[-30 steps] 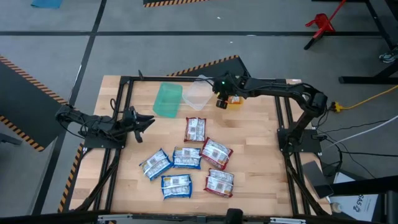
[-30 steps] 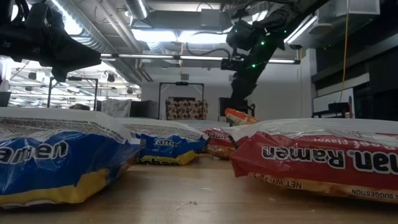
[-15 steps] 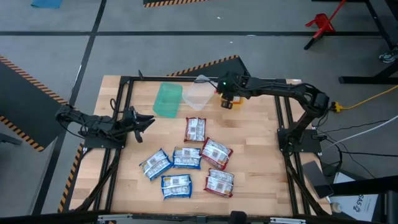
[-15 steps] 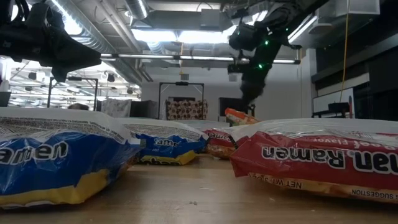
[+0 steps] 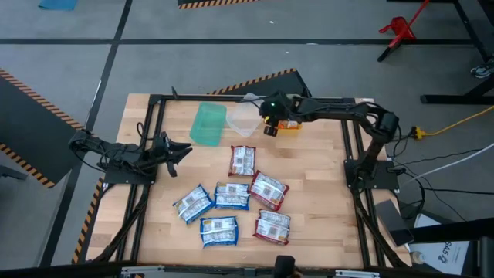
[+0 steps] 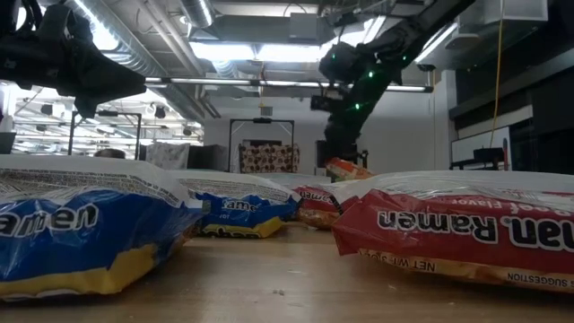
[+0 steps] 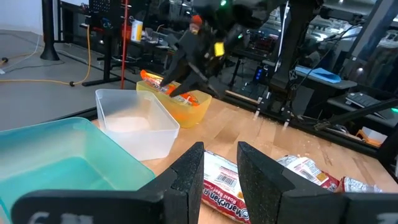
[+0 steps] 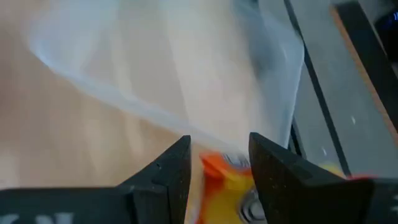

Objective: Sort Maruchan noodles
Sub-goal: Put the orange noodle pack into the yellow bin, then put the middle red noodle pack into the transparent bin

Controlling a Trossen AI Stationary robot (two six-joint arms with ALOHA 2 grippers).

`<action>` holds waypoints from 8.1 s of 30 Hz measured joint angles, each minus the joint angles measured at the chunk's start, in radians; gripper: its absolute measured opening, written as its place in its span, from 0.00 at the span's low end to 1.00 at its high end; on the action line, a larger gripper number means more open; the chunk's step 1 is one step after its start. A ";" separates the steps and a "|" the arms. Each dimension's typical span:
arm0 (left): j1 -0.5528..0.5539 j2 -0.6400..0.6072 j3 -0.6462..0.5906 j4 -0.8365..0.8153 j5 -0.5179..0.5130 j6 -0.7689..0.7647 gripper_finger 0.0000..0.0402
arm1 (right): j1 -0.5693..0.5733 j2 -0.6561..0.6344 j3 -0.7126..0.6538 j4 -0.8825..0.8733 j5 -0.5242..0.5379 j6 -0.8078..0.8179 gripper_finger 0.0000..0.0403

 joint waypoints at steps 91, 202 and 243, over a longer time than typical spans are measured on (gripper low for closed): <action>0.000 0.000 0.000 0.000 -0.007 -0.024 0.22 | -0.203 -0.134 0.249 -0.504 -0.064 0.048 0.36; 0.000 0.000 0.000 0.001 0.079 0.008 0.22 | 0.846 -0.103 -0.341 0.270 0.351 0.835 0.69; 0.000 0.000 0.000 0.001 0.067 0.001 0.22 | 0.805 0.036 -0.595 0.822 0.324 0.739 0.01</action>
